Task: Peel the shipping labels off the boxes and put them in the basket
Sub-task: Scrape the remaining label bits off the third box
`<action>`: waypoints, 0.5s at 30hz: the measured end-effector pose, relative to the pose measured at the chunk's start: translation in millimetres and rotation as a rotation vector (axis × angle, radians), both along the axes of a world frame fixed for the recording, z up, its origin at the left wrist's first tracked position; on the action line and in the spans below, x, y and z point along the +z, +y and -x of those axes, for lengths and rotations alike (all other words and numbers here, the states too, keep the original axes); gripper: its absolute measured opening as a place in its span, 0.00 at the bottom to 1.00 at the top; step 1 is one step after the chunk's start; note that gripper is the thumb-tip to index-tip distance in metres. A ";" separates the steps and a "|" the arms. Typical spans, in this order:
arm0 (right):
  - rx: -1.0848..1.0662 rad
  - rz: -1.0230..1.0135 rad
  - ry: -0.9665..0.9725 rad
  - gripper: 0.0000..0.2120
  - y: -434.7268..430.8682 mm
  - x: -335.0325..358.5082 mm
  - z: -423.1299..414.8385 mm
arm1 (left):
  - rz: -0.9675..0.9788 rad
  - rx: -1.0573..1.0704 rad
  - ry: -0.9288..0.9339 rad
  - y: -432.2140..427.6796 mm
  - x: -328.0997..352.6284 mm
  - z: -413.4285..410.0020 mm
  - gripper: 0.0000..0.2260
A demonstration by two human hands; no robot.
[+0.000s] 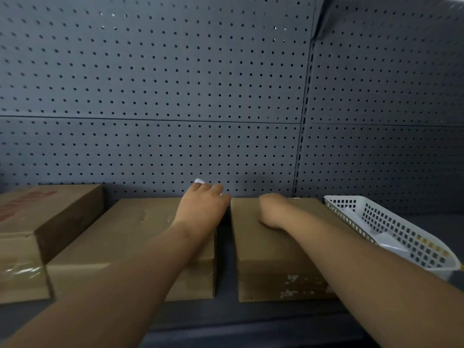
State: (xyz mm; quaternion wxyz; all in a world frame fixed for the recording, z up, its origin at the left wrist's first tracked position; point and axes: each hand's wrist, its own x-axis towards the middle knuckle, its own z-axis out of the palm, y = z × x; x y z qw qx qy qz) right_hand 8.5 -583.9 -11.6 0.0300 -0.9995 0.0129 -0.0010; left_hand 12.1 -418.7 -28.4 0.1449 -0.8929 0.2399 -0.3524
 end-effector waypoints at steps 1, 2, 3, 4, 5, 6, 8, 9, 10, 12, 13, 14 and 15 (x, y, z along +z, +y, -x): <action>0.083 -0.031 0.000 0.12 9.1 -0.5 10.3 | 0.000 -0.003 -0.039 -0.8 -0.8 0.4 0.05; 0.179 -0.074 0.015 0.11 16.4 -1.3 21.4 | -0.016 -0.006 -0.048 -2.4 -0.9 0.6 0.07; 0.261 -0.090 0.039 0.10 19.8 -0.3 31.6 | -0.032 -0.004 -0.036 -4.1 0.1 2.2 0.08; 0.289 -0.074 0.060 0.09 16.2 2.5 36.0 | -0.035 0.001 -0.028 -5.7 0.3 3.0 0.09; 0.258 -0.043 0.063 0.07 6.9 5.1 35.0 | -0.027 0.003 -0.030 -7.4 1.2 4.9 0.09; 0.182 -0.005 0.054 0.06 -3.9 6.0 33.2 | -0.020 0.008 -0.035 -8.7 1.6 7.2 0.09; 0.037 0.087 0.013 0.11 -18.3 4.1 36.3 | -0.023 0.024 -0.040 -9.2 0.1 11.2 0.08; 0.056 0.085 0.003 0.10 -14.8 1.6 42.3 | -0.022 0.022 -0.030 -10.4 -0.7 12.5 0.08; 0.137 0.038 -0.015 0.08 -6.8 -0.9 49.2 | -0.024 0.025 -0.019 -11.6 -1.0 14.1 0.08; 0.336 -0.061 -0.007 0.07 9.9 -4.6 68.8 | -0.032 0.013 -0.009 -14.2 -1.4 17.1 0.08; 0.379 -0.077 -0.004 0.07 10.6 -4.6 75.2 | -0.030 0.004 -0.007 -14.6 -1.2 19.1 0.09; 0.356 -0.053 -0.009 0.07 2.1 -2.1 75.6 | -0.027 0.003 -0.009 -14.4 -1.3 21.4 0.09; 0.287 -0.028 -0.018 0.08 -12.8 0.1 71.8 | -0.027 0.006 -0.012 -13.5 -1.6 23.0 0.09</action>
